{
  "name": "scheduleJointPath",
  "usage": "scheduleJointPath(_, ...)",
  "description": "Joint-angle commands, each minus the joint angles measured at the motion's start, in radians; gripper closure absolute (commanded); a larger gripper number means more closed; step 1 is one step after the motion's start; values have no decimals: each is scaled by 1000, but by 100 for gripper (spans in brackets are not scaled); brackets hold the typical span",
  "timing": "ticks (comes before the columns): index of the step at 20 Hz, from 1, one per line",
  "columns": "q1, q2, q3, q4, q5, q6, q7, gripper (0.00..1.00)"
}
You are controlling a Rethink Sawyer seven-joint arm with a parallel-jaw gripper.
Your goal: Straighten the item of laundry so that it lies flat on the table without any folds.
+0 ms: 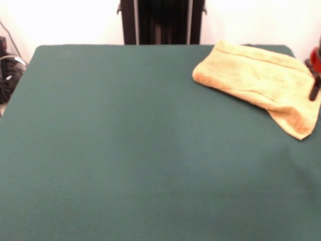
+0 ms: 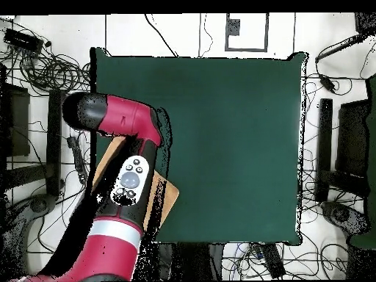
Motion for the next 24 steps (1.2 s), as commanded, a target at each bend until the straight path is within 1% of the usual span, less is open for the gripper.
scheduleJointPath(1, 31, 86, 112, 11, 45, -9, 255, 0)
scheduleJointPath(2, 28, 92, 126, 26, 39, -7, 218, 0)
scheduleJointPath(3, 19, 88, 150, 51, 34, 22, 168, 0)
scheduleJointPath(5, 15, 98, 175, 72, 38, 16, 136, 0)
scheduleJointPath(7, 16, 117, 159, 60, 8, 13, 112, 0)
scheduleJointPath(9, 0, 115, 175, 67, 0, 2, 64, 0)
scheduleJointPath(11, -7, 115, 148, 43, -42, 42, 31, 0)
scheduleJointPath(13, -19, 105, 139, 19, -63, 85, 9, 0)
scheduleJointPath(15, -27, 106, 131, -16, -67, 109, 30, 0)
scheduleJointPath(16, -28, 112, 126, -43, -64, 118, 58, 0)
scheduleJointPath(19, -35, 126, 121, -101, -58, 120, 103, 0)
scheduleJointPath(24, -37, 129, 127, -92, -49, 69, 113, 0)
